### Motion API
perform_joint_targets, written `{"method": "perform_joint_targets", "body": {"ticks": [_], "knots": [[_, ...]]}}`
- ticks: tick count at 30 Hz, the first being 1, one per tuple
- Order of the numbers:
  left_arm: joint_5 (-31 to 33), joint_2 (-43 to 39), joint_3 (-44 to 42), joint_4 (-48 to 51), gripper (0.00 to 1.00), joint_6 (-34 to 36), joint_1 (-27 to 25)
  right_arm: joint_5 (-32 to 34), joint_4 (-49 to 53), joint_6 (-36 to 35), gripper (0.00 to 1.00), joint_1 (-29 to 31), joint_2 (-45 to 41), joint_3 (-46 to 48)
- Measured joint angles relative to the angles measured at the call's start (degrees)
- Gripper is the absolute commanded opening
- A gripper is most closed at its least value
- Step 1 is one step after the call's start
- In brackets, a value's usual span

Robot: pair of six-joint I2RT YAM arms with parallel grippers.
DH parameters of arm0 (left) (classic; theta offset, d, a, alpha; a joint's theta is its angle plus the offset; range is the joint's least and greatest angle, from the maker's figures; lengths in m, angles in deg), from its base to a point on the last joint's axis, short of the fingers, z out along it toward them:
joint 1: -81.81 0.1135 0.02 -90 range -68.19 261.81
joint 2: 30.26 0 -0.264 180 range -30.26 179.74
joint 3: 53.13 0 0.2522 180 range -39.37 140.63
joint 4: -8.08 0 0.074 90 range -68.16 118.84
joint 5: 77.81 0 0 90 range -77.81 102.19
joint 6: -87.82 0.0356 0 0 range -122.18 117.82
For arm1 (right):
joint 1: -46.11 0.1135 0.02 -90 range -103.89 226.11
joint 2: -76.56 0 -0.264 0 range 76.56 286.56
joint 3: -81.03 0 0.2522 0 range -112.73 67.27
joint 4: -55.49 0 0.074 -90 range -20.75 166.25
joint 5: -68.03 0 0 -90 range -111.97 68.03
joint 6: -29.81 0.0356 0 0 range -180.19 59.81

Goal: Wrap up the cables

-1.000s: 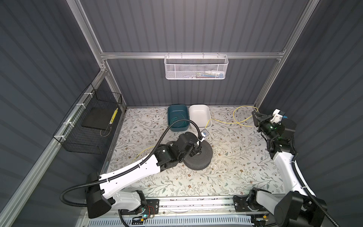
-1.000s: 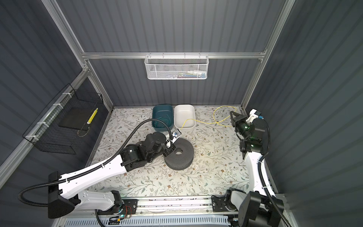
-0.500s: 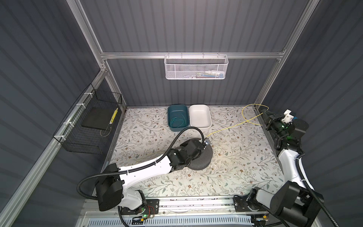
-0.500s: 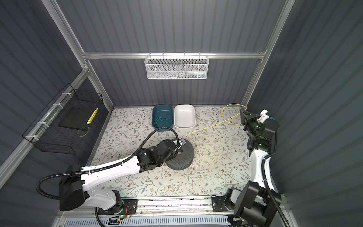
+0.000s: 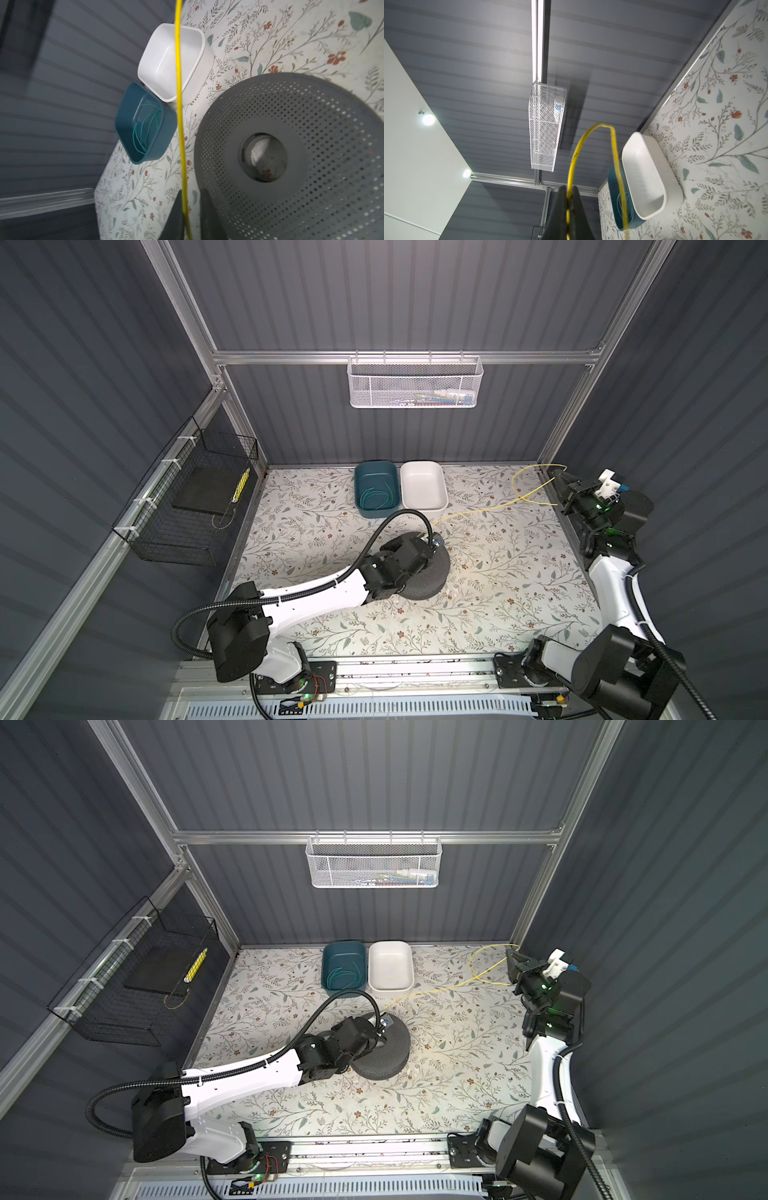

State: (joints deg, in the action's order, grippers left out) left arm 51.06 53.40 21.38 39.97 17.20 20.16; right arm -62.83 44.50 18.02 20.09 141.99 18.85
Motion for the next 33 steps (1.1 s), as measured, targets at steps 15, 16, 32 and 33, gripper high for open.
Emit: {"method": "perform_joint_targets", "body": {"ticks": [15,16,32,33], "knots": [[-5.6,-13.4,13.5,5.2,0.81,0.8,0.3,3.3,3.5,-8.7,0.00,4.5,-5.8,6.1],[-7.2,-11.6,15.8,4.7,0.77,1.0,0.3,3.2,3.9,-9.2,0.00,5.3,-6.6,6.4],[-33.4,21.9,38.0,-4.1,0.68,0.5,-0.2,2.9,12.9,-14.4,0.00,15.6,-19.4,11.5],[-34.1,22.3,38.7,-4.8,0.68,0.4,-0.2,3.0,13.1,-14.4,0.00,15.9,-19.3,11.6]]}}
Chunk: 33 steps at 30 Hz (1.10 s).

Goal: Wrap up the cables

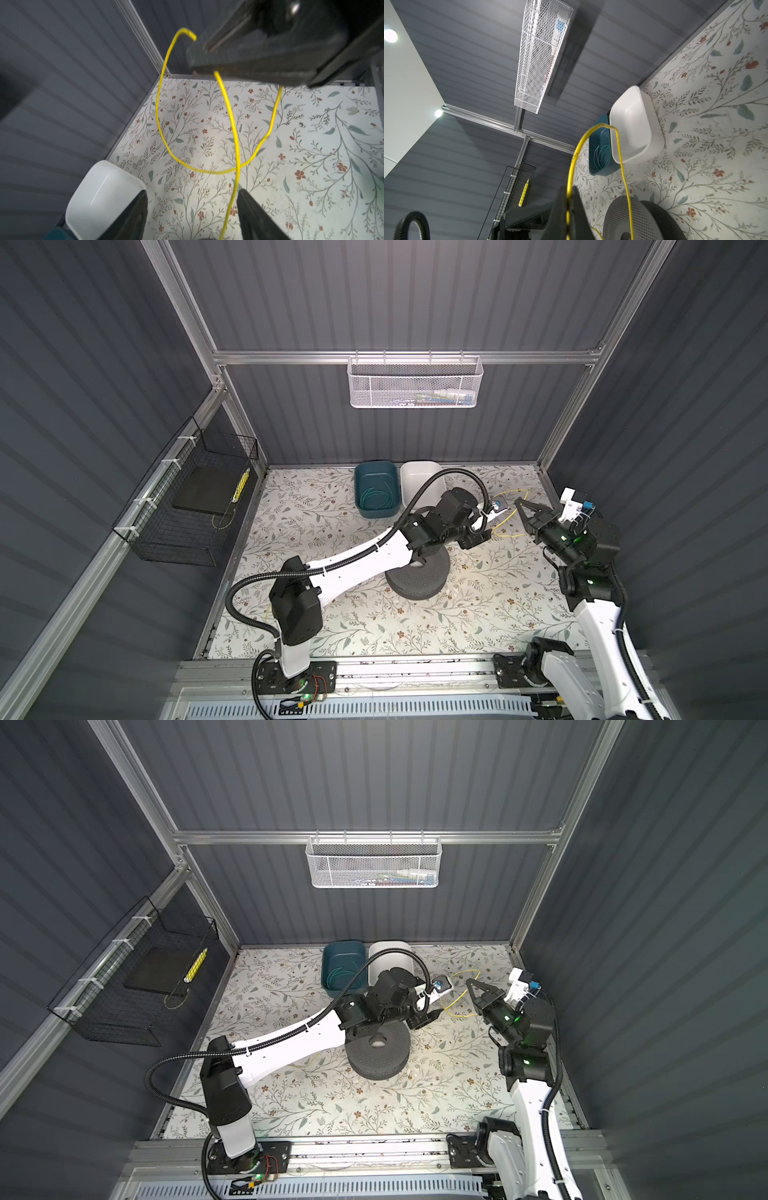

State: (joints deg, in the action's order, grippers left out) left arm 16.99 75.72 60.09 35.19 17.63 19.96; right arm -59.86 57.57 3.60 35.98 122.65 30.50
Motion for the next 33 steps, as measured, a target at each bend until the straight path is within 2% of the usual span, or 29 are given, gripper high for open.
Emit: {"method": "perform_joint_targets", "body": {"ticks": [12,14,17,23,30,33], "knots": [[-5.8,3.7,4.4,-3.2,0.62,-2.2,0.0,1.5,0.3,-0.5,0.00,2.2,0.2,0.2],[-6.1,4.2,4.5,-3.2,0.57,-2.5,0.0,1.9,0.3,-0.9,0.00,2.5,0.5,0.2],[-6.2,5.4,4.7,-3.2,0.43,-3.0,0.0,2.3,0.3,-0.9,0.00,2.7,1.0,0.2],[-5.5,7.1,4.7,-3.7,0.33,-4.0,0.0,2.5,0.2,-1.0,0.00,3.6,1.5,0.2],[-4.0,7.2,4.7,-5.7,0.01,-5.2,0.1,3.0,-0.8,-1.0,0.00,4.3,2.3,0.2],[-2.8,7.2,4.1,-7.0,0.00,-5.3,0.1,3.4,-1.1,-1.0,0.00,4.3,2.2,0.2]]}}
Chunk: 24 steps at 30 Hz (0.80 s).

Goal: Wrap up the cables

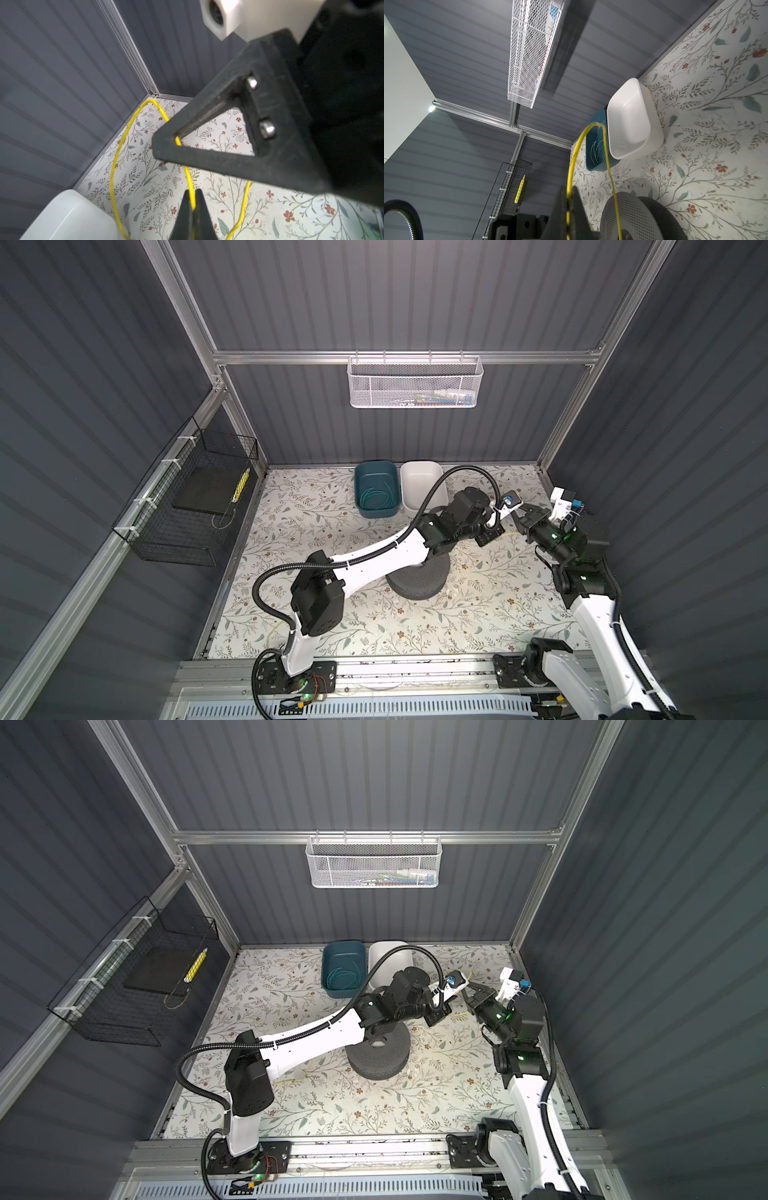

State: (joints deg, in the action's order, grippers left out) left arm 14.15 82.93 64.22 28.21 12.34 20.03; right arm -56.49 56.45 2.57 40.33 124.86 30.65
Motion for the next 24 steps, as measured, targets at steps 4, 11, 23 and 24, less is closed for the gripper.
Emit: {"method": "perform_joint_targets", "body": {"ticks": [4,11,23,24], "knots": [[0.6,0.0,-0.9,-1.0,0.00,0.0,0.0,0.1,0.3,0.0,0.07,0.2,0.2,0.0],[2.5,-0.3,-3.8,-3.7,0.00,0.2,0.1,-0.8,3.9,-1.3,0.47,0.7,-1.9,-1.0],[4.8,-7.9,-13.3,-13.6,0.00,-4.4,1.8,7.8,20.5,-10.3,0.56,0.9,-17.6,-6.0],[4.9,-8.4,-13.5,-14.3,0.00,-4.9,1.9,7.3,20.1,-9.9,0.56,0.9,-16.8,-4.6]]}}
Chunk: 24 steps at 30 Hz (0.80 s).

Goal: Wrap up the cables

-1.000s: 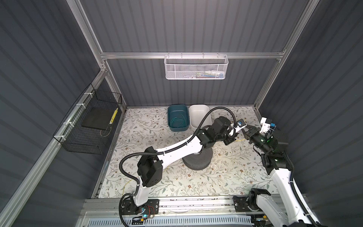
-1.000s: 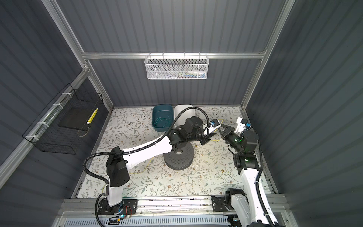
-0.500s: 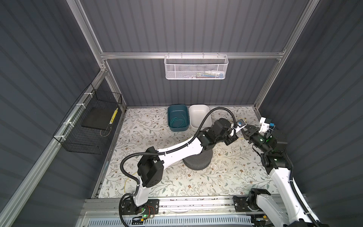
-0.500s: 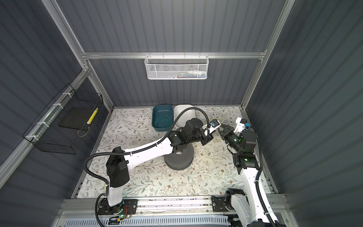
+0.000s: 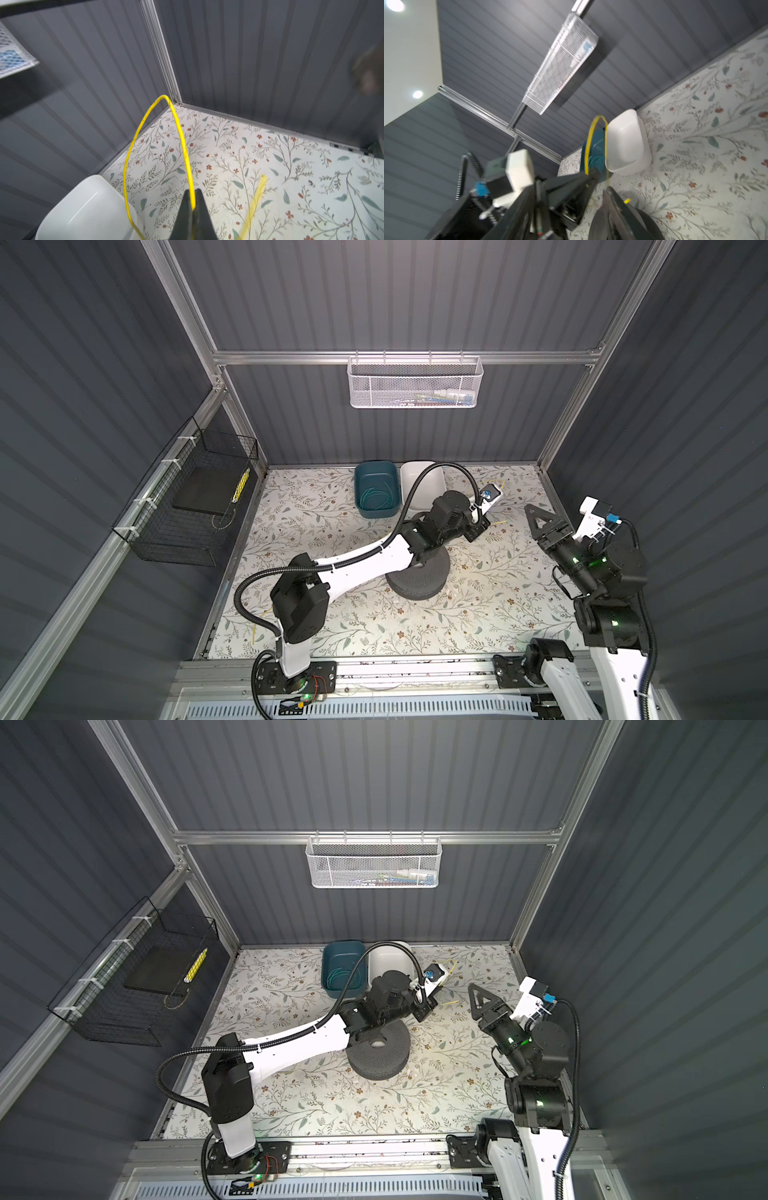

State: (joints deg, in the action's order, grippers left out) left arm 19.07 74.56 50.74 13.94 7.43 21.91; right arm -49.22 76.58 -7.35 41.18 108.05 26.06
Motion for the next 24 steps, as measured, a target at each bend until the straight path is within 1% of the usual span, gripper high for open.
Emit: {"method": "perform_joint_targets", "body": {"ticks": [4,7,13,18,21,24], "knots": [[0.8,-2.2,-1.5,-3.5,0.00,-2.1,0.2,-2.5,-2.0,4.0,0.56,0.3,4.4,7.1],[1.4,-3.0,-2.1,-5.2,0.00,-3.1,0.4,-3.1,-3.5,6.7,0.56,1.5,6.0,10.0],[1.3,-3.0,-2.1,-5.2,0.00,-4.4,0.4,-3.3,-11.0,10.0,0.52,5.8,6.9,10.5],[1.3,-3.0,-2.1,-5.2,0.00,-5.3,0.5,-3.1,-15.8,10.4,0.51,8.5,9.1,10.5],[1.1,-3.0,-2.1,-5.0,0.00,-5.8,0.5,-2.3,-17.9,9.8,0.50,11.3,10.4,10.4],[0.8,-3.0,-2.1,-5.0,0.00,-6.3,0.5,-1.4,-18.7,9.4,0.47,12.6,11.8,9.8]]}}
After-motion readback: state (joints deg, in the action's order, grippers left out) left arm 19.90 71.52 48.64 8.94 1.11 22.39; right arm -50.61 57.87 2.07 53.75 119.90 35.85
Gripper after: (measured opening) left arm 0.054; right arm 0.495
